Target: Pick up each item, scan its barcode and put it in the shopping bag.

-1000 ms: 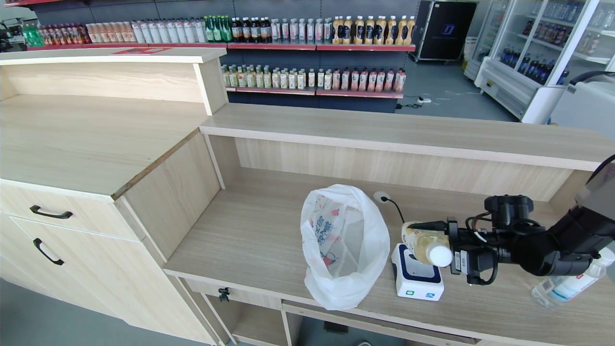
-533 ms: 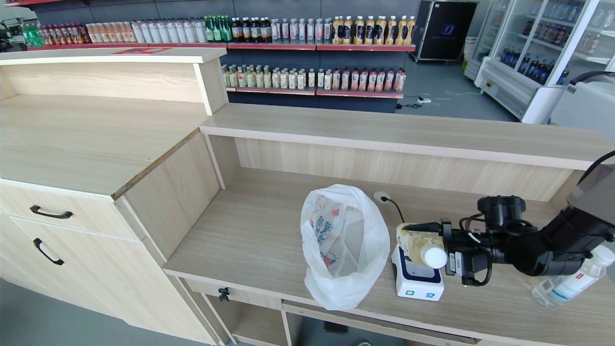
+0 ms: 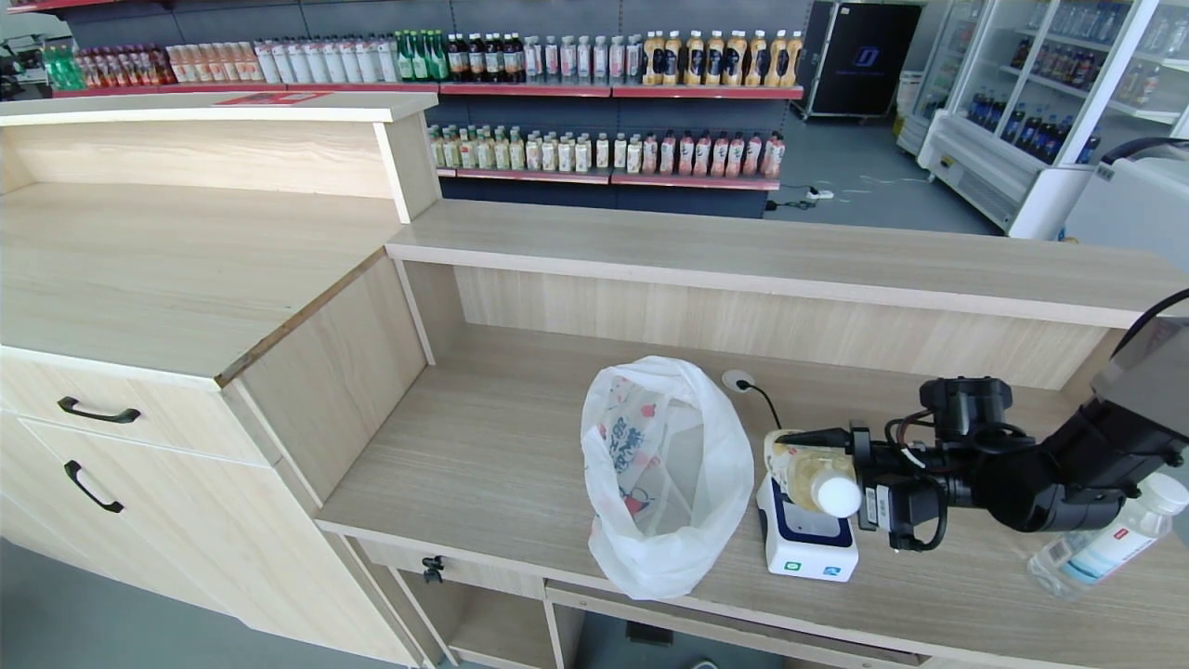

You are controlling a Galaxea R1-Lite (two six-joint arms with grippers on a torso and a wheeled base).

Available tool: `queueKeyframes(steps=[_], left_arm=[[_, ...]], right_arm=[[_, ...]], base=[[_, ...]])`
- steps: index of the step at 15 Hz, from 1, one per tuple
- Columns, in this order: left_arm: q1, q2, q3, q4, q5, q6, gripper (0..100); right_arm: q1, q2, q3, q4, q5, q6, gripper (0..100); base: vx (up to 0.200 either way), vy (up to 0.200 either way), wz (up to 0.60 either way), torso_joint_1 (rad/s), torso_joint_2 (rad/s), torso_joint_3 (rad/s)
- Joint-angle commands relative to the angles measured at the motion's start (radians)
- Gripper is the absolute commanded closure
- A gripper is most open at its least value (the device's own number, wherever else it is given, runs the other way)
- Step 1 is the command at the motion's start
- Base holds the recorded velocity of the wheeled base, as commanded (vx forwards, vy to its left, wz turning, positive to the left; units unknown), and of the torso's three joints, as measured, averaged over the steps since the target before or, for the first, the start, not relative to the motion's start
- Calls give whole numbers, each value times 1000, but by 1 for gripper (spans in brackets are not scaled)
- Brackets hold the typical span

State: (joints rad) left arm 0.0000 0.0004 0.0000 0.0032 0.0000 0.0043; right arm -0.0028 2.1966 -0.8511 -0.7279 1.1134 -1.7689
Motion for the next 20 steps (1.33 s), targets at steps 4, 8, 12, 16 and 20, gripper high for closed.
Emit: queueKeyframes(steps=[4, 8, 12, 16, 20], left_arm=[[0, 0, 0, 0, 0, 0, 0], [0, 0, 0, 0, 0, 0, 0], [0, 0, 0, 0, 0, 0, 0], [0, 0, 0, 0, 0, 0, 0], [0, 0, 0, 0, 0, 0, 0]], right_arm=[[-19, -149, 20, 16, 0, 256, 100], [-128, -463, 67, 10, -152, 953, 100], [-129, -537, 86, -71, -629, 1488, 100], [-51, -515, 162, -154, -888, 1657, 100], [-45, -485, 231, -248, -893, 1456, 100]], base=[[0, 0, 0, 0, 0, 0], [0, 0, 0, 0, 0, 0], [0, 0, 0, 0, 0, 0], [0, 0, 0, 0, 0, 0], [0, 0, 0, 0, 0, 0]])
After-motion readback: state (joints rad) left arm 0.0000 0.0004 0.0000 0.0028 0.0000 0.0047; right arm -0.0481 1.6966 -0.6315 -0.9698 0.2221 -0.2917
